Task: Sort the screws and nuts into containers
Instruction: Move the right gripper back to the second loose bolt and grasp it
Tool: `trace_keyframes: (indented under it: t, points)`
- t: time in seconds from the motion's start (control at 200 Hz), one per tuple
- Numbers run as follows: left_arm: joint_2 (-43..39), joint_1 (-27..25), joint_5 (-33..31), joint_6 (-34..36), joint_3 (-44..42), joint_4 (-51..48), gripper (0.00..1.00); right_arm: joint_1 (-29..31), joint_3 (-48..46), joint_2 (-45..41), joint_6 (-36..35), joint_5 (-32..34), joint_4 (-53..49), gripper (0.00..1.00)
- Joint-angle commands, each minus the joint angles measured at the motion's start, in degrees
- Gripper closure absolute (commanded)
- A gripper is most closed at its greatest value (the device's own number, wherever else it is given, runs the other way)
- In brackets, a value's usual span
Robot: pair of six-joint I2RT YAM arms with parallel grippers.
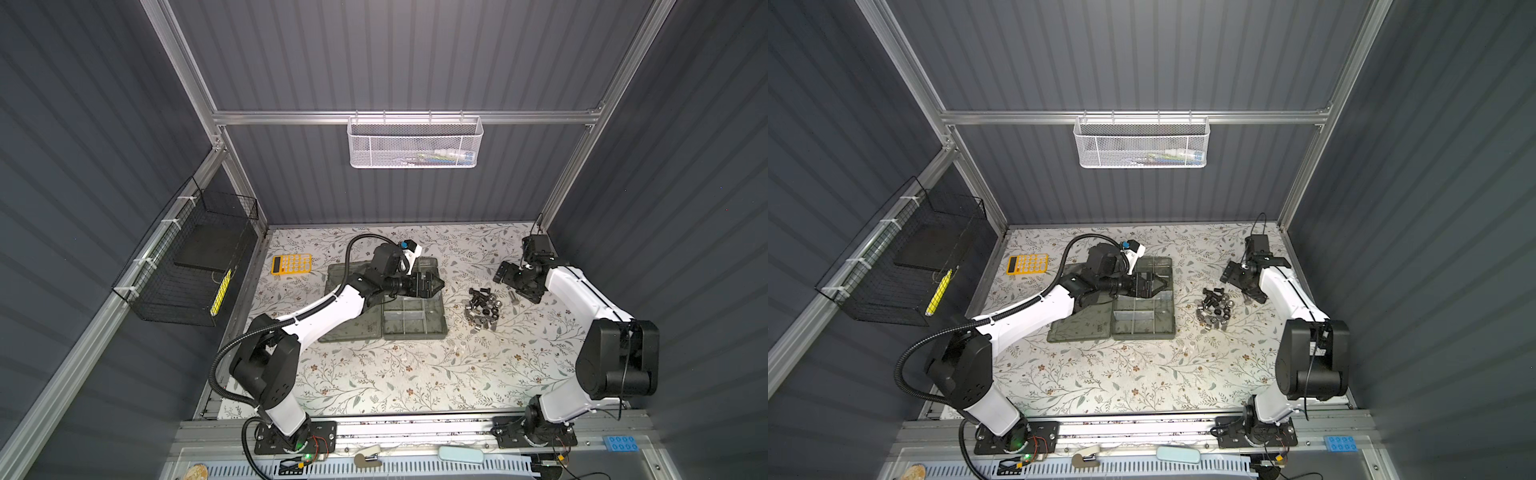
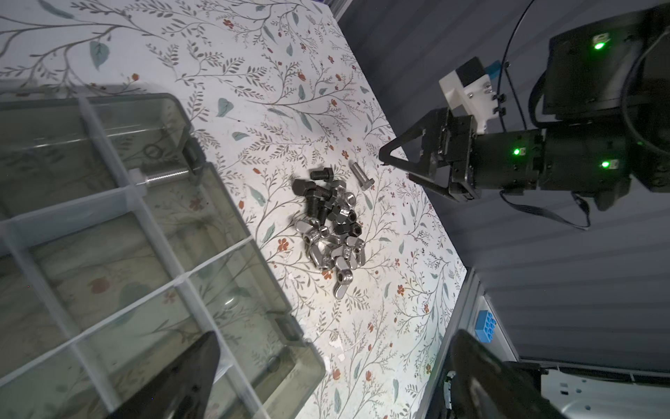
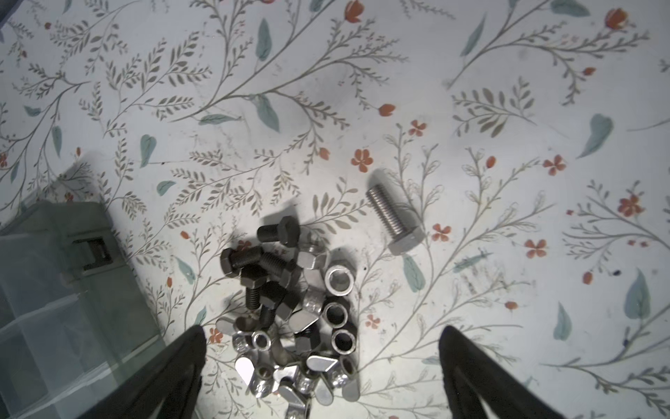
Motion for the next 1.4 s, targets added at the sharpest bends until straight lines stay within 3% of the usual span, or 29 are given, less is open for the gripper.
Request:
trace_keyframes:
  t: [0.0, 0.335, 0.936, 1.396]
  points:
    - [3.3, -1.37, 1.8, -0.13, 5.15, 0.93, 0.0, -2.19, -1.13, 1.18, -0.39, -2.19, 2.06, 0.03]
    - [10.19, -3.98, 3.21, -2.52, 12.3, 4.37, 0.0, -4.0, 2.86, 10.79, -3.83, -0.34, -0.15, 0.28]
    - [14.86, -4.6, 5.34, -4.9, 14.72, 6.68, 0.0, -4.26, 6.52, 19.23, -7.3, 5.38, -1.61, 0.43]
    - [14.02, -4.6, 4.39, -3.47, 14.23, 3.18, 0.0, -4.26, 7.76, 21.74, -8.22, 4.44, -1.42, 0.66]
